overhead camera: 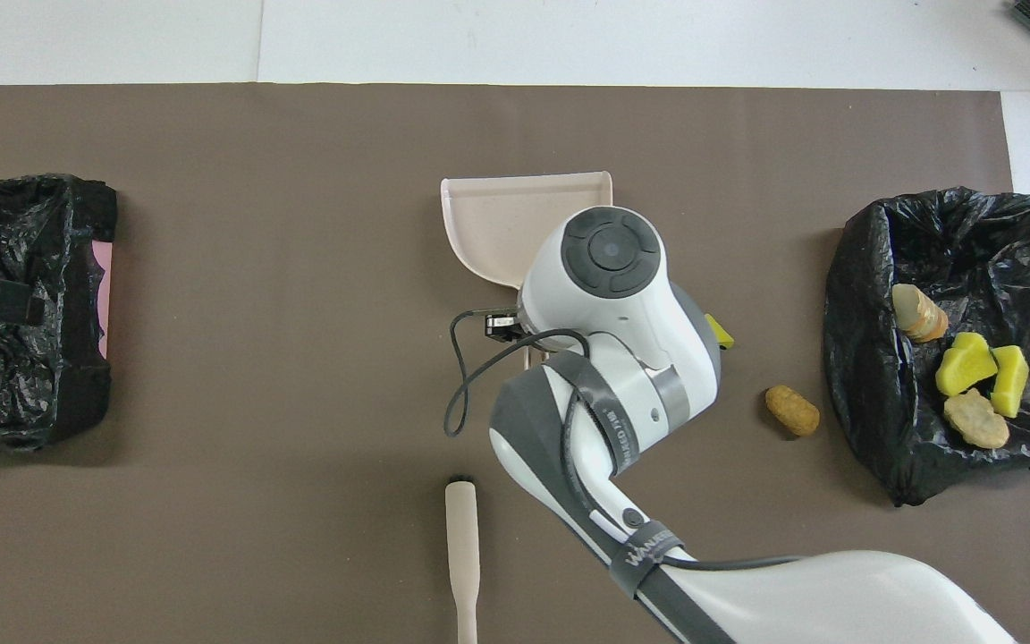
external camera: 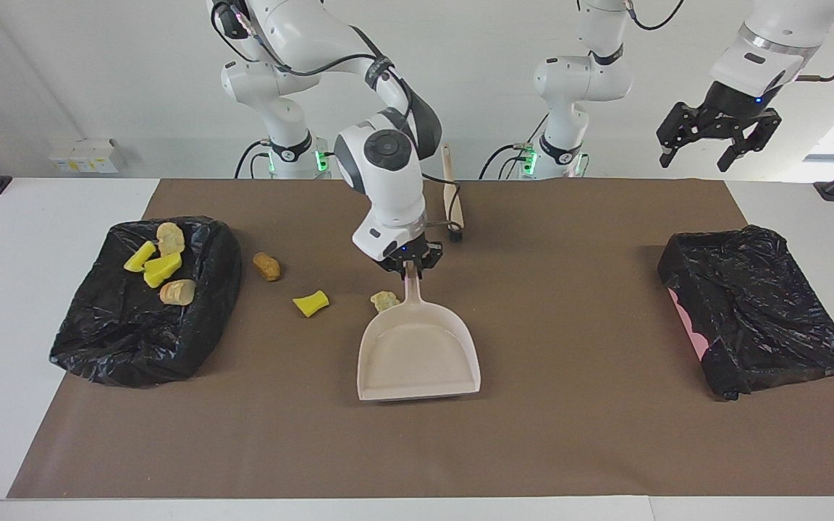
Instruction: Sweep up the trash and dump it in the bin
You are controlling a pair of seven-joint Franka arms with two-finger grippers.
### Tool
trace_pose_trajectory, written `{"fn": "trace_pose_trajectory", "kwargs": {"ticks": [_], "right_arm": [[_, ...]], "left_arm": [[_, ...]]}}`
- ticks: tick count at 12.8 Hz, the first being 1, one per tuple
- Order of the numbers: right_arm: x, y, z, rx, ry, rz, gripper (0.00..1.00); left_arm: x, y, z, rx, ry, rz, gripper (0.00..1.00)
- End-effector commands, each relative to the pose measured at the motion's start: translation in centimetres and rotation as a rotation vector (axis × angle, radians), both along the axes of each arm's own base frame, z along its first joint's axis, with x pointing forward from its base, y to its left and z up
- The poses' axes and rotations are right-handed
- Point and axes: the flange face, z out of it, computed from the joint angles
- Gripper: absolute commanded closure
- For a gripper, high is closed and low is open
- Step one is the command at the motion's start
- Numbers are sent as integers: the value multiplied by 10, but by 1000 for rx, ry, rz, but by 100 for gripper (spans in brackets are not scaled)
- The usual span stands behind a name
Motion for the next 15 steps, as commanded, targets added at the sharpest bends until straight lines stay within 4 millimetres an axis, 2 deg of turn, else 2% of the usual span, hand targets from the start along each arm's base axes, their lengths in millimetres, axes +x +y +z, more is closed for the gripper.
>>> {"fn": "trace_pose_trajectory", "kwargs": {"ticks": [1, 2, 3, 4, 5, 6, 7, 9, 10, 12, 13, 15], "right_arm": [[5, 33, -24, 28, -1, -37, 100], [3, 39, -23, 38, -9, -33, 100], [5, 36, -24, 38, -9, -37, 39], [6, 35, -21, 35, -22, -25, 0], [7, 34, -17, 48, -19, -31, 0], [12, 24, -7, 51, -26, -43, 0], [9, 20, 7, 52, -32, -41, 0], [-3, 16, 19, 31, -5, -28, 0], [-15, 18, 24, 9, 21, -5, 0], [-47, 22, 30, -19, 44, 29, 0], [-71, 32, 28, -33, 53, 49, 0], [-114, 39, 20, -69, 77, 91, 0]], "left_arm": [[-3, 4, 5, 6, 11, 12, 0], [-4, 2, 5, 6, 6, 11, 0], [-3, 1, 6, 5, -1, 9, 0], [-2, 0, 6, 3, -7, 9, 0], [-2, 1, 6, 3, -6, 11, 0], [-2, 1, 6, 3, -4, 11, 0], [-2, 1, 5, 4, -3, 8, 0], [2, 1, 7, 1, -33, 8, 0], [3, -1, 2, 3, -32, 4, 0], [10, -22, -8, 4, -31, -32, 0], [13, -31, -16, 3, -40, -47, 0], [18, -55, -38, 4, -48, -86, 0]]}}
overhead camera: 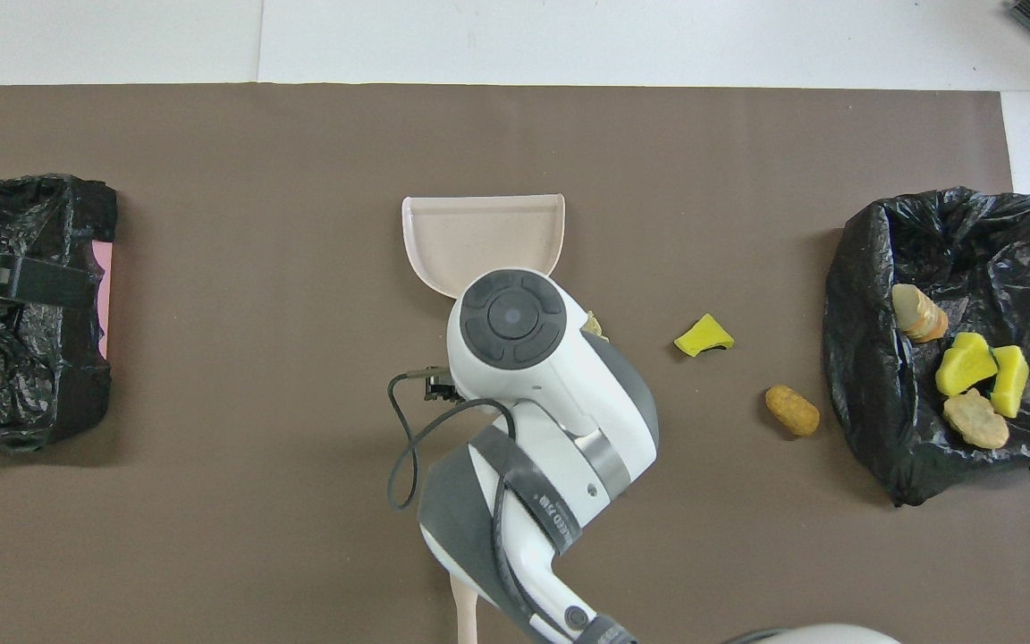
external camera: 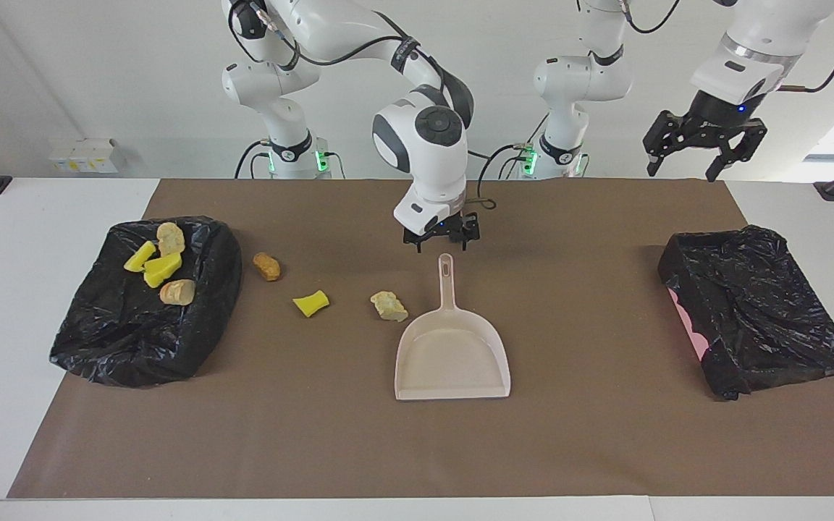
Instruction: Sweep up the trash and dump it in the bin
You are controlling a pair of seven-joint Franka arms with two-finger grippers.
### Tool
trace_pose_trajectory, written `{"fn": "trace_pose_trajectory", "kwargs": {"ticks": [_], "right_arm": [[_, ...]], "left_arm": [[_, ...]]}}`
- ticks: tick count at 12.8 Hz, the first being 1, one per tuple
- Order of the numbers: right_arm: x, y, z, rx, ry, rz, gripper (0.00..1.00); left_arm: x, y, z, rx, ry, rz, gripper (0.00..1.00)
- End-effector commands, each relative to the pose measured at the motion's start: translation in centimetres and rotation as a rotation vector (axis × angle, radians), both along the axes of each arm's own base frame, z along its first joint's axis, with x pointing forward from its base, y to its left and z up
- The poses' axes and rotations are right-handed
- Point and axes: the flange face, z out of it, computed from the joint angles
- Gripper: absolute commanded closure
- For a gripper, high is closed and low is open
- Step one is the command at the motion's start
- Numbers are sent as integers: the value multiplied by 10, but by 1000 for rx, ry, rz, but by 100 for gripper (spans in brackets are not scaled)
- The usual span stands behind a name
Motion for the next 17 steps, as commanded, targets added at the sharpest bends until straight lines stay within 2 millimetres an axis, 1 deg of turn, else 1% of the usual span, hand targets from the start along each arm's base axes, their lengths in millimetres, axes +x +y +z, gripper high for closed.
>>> {"fn": "trace_pose_trajectory", "kwargs": {"ticks": [1, 2, 4, 5, 6, 8, 9, 10, 11, 12, 13, 14, 15, 16, 17], "right_arm": [[-66, 1, -5, -31, 29, 34, 0], [-87, 5, -9, -37, 38, 32, 0], [-125, 13, -11, -33, 44, 30, 0], [-140, 14, -13, -37, 38, 22, 0], [-157, 15, -16, -39, 32, 21, 0], [-189, 16, -20, -27, 4, 10, 0], [-202, 14, -22, -26, -2, -12, 0], [-212, 16, -24, -20, 16, -21, 0], [-222, 20, -29, -13, 27, -17, 0], [-227, 19, -38, -6, 24, -18, 0], [-231, 18, -46, -9, 23, -24, 0], [-232, 17, -52, -18, 36, -21, 0], [-235, 18, -55, -18, 48, -24, 0], [-243, 21, -59, -16, 66, -23, 2], [-245, 21, -59, -10, 79, -28, 10]], "left_arm": [[8, -32, -37, 3, -9, -37, 0], [7, -53, -56, 4, -12, -50, 0], [4, -88, -89, -3, -31, -63, 0], [1, -100, -100, -3, -35, -73, 0], [0, -112, -116, -3, -23, -83, 0], [3, -151, -146, -25, -15, -45, 0], [4, -166, -156, -41, -22, -29, 0], [1, -178, -163, -43, -14, -47, 0], [-3, -194, -177, -27, 3, -67, 0], [-8, -216, -196, 10, 9, -66, 0], [-10, -237, -212, 10, -5, -44, 0], [-14, -252, -226, -8, -10, -23, 0], [-18, -259, -231, -13, -7, -11, 0], [-26, -274, -250, -10, 19, -17, 0], [-29, -284, -257, -18, -2, 6, 0]]}}
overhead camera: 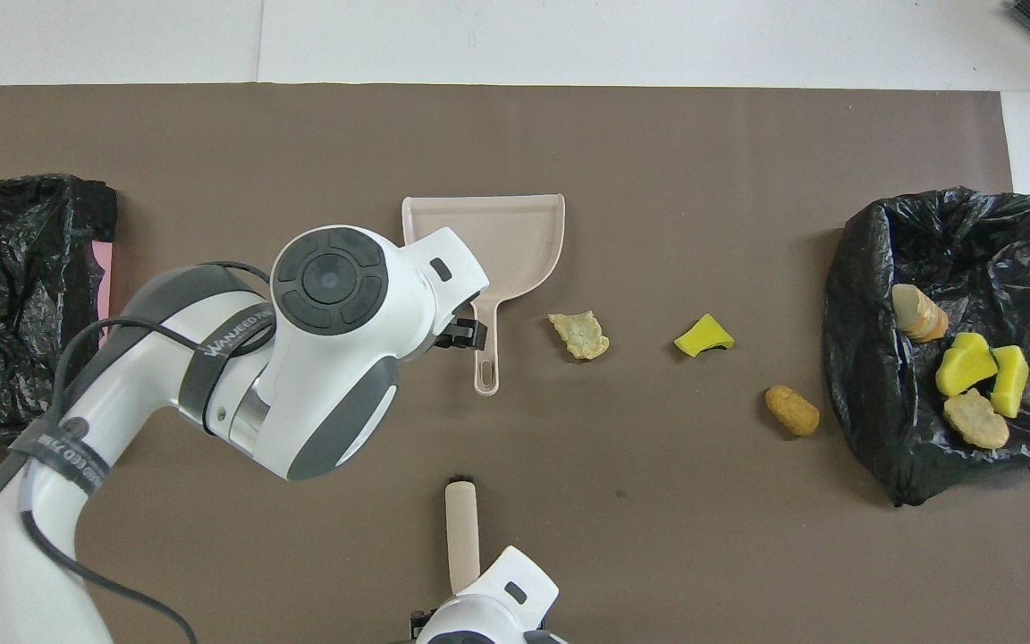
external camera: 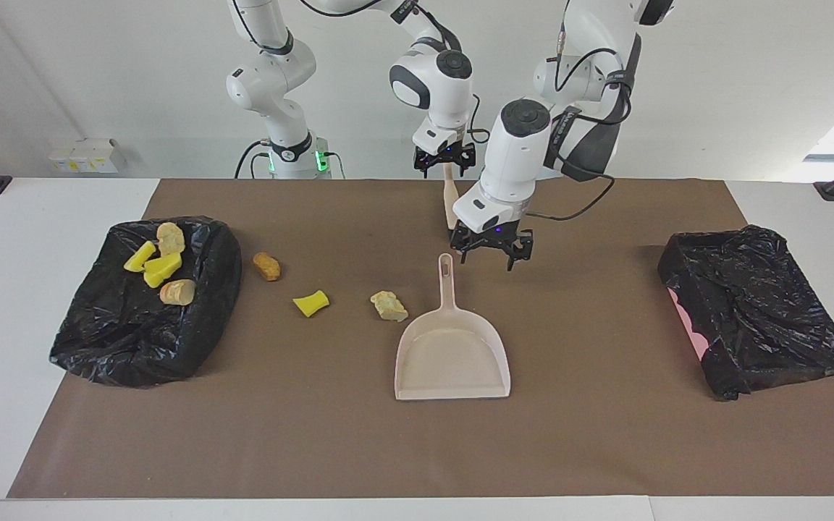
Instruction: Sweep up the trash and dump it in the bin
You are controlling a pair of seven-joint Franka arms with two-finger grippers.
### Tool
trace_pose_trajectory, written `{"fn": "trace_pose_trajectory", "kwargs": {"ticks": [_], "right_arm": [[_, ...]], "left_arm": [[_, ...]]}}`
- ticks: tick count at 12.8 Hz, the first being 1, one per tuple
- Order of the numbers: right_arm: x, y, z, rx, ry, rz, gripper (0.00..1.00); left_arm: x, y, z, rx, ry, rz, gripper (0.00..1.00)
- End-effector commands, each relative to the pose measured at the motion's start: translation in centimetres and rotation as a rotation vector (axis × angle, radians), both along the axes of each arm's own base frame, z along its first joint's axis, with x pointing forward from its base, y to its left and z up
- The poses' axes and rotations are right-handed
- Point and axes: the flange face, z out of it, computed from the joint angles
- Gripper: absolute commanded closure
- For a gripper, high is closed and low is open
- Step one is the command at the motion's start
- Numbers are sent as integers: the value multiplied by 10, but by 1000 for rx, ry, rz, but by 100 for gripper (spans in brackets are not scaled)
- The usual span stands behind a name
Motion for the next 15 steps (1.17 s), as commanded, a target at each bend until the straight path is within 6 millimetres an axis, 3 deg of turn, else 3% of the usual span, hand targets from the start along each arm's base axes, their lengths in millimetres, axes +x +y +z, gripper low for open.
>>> {"fn": "trace_pose_trajectory", "kwargs": {"ticks": [1, 5, 8, 9, 11, 12, 13, 14, 15], "right_arm": [[-11, 2, -4, 23, 21, -25, 12], [-25, 11, -22, -4, 41, -1, 20], [-25, 13, -29, -4, 41, -6, 33], [-24, 15, -28, 0, 39, -9, 41], [-23, 16, -30, -2, 41, -9, 44], [-23, 16, -29, -1, 40, -9, 54], [-23, 16, -30, -4, 42, -15, 85], [-21, 16, -29, -5, 42, -30, 100], [-19, 17, -25, 0, 40, -37, 100]], "left_arm": [[-14, -25, -24, -17, -37, 30, 0], [-31, -49, -71, -3, -27, 45, 0], [-30, -55, -74, 5, -71, 62, 0], [-29, -54, -74, 6, -71, 64, 17], [-28, -51, -76, 12, -66, 65, 58], [-27, -51, -76, 12, -66, 64, 68], [-28, -50, -78, 17, -59, 59, 86], [-27, -48, -77, 19, -57, 61, 95], [-26, -49, -75, 17, -62, 60, 98]]}}
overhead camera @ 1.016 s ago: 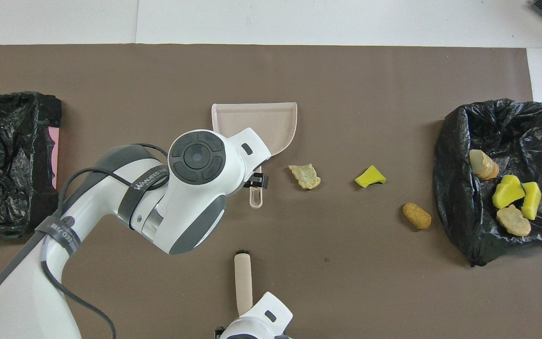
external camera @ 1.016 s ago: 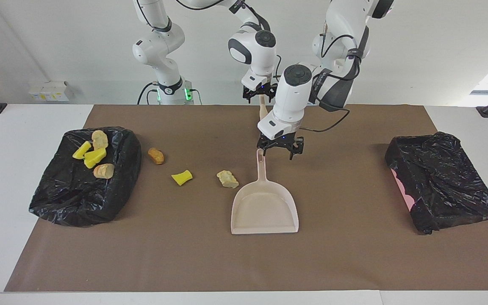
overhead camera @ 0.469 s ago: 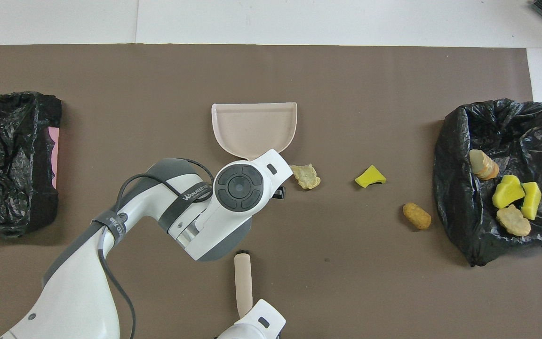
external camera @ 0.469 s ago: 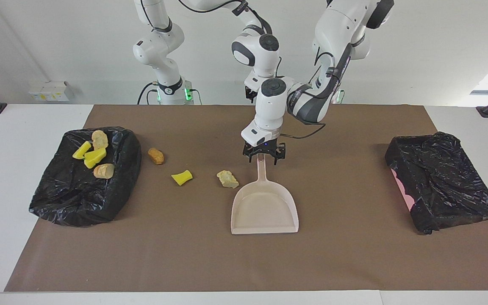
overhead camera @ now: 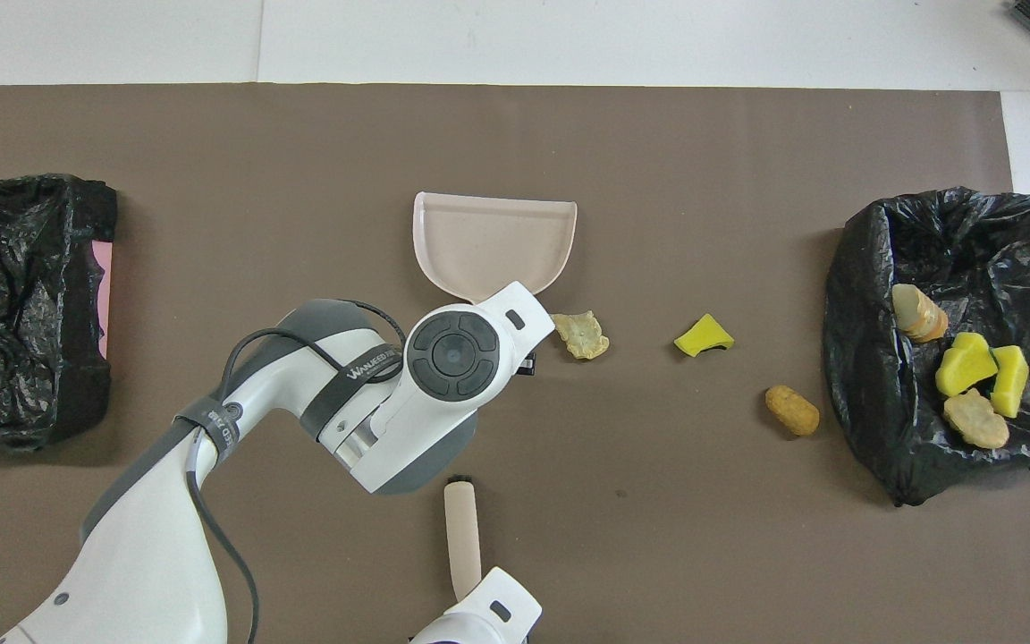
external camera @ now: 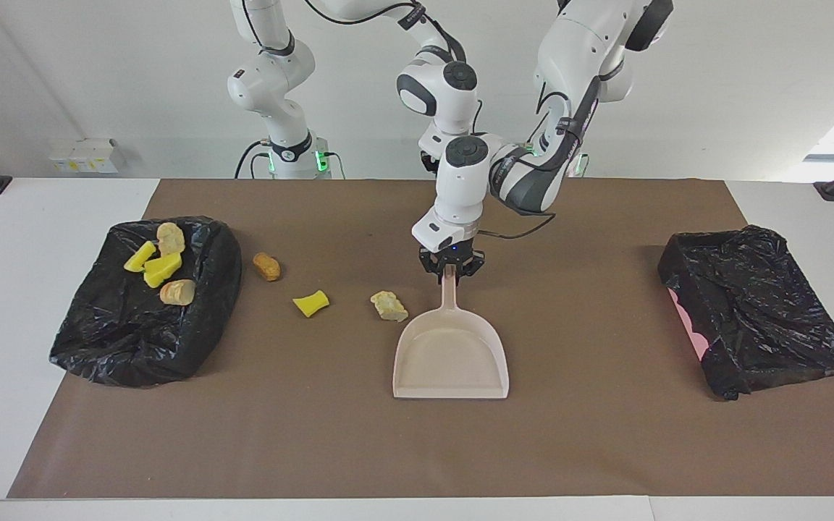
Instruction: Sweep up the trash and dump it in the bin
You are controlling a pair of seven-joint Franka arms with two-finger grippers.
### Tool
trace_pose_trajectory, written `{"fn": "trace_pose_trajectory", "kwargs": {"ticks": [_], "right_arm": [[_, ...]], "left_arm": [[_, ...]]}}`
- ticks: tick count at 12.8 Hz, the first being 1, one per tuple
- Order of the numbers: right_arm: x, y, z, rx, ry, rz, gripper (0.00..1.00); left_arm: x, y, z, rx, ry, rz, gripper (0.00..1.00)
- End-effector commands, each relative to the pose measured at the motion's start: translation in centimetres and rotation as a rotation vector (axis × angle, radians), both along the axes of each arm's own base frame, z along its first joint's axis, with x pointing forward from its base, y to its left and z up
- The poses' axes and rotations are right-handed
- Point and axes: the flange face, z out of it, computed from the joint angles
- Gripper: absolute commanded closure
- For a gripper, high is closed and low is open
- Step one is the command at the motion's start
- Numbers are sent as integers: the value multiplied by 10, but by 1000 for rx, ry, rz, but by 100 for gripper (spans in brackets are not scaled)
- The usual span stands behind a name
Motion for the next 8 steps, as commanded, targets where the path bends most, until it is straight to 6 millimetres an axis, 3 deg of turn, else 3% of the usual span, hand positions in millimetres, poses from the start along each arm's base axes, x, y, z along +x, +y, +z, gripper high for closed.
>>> {"fn": "trace_pose_trajectory", "kwargs": {"ticks": [1, 3, 5, 6, 7, 8], "right_arm": [[8, 5, 10, 21, 0, -53, 100], [18, -1, 20, 35, -7, -77, 100], [41, -22, 43, 40, -11, -110, 100], [52, -35, 55, 39, -9, -126, 100], [62, -49, 65, 36, -4, -131, 100], [77, -65, 71, 30, 4, -145, 100]], "left_arm": [[4, 3, 3, 14, -20, -12, 99], [12, 11, 16, 19, -40, -68, 99], [13, 18, 19, 37, -36, -87, 94], [11, 19, 17, 41, -32, -102, 88], [10, 19, 15, 41, -30, -106, 74], [9, 19, 14, 41, -30, -109, 68]]}}
